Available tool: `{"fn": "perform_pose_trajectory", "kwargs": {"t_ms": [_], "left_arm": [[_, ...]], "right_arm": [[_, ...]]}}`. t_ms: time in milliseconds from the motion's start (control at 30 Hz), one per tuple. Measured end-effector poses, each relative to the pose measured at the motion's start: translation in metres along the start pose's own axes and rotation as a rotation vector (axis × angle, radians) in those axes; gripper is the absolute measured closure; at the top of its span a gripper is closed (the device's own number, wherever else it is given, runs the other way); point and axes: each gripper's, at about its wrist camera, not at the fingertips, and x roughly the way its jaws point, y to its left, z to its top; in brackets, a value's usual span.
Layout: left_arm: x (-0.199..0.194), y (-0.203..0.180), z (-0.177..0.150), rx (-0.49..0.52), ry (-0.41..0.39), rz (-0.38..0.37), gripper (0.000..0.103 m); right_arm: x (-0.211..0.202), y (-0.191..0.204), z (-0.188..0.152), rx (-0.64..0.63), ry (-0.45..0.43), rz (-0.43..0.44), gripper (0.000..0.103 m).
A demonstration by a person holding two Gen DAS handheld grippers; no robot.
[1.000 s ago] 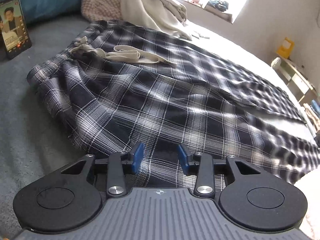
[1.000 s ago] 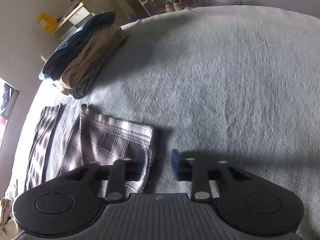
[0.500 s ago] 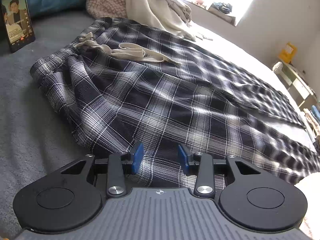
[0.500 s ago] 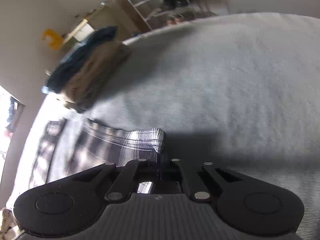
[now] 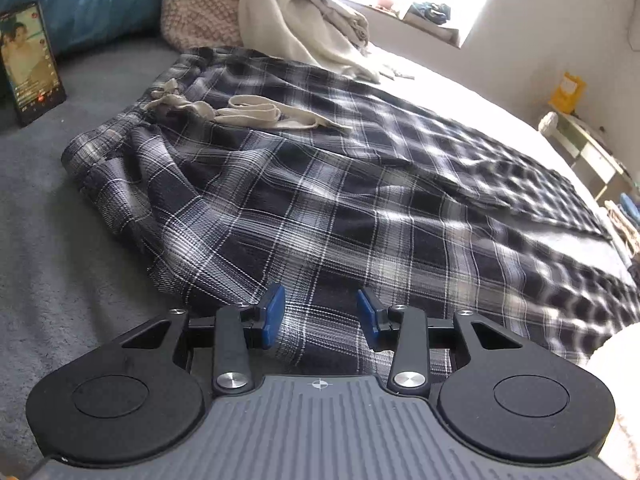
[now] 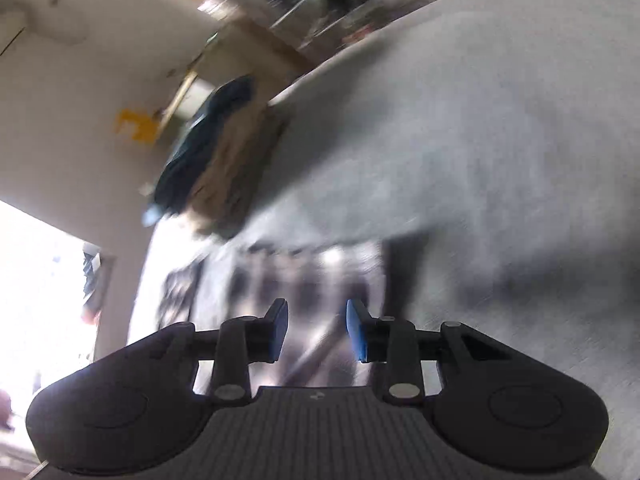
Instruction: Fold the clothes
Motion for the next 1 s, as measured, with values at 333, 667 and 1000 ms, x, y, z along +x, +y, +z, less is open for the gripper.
{"fn": "perform_pose_trajectory", "kwargs": {"t_ms": [333, 667, 1000], "left_arm": [[-0.004, -0.004, -0.002, 0.000, 0.009, 0.005, 0.064], [0.003, -0.002, 0.000, 0.003, 0.029, 0.023, 0.063], [0.005, -0.005, 0.003, 0.006, 0.045, 0.041, 0.061]], "right_arm": [[0.119, 0.075, -0.037, -0.273, 0.323, -0.025, 0.074], [0.149, 0.089, 0.017, -0.187, 0.109, -0.044, 0.085], [0.197, 0.095, 0.019, -0.080, 0.072, -0.073, 0.077]]}}
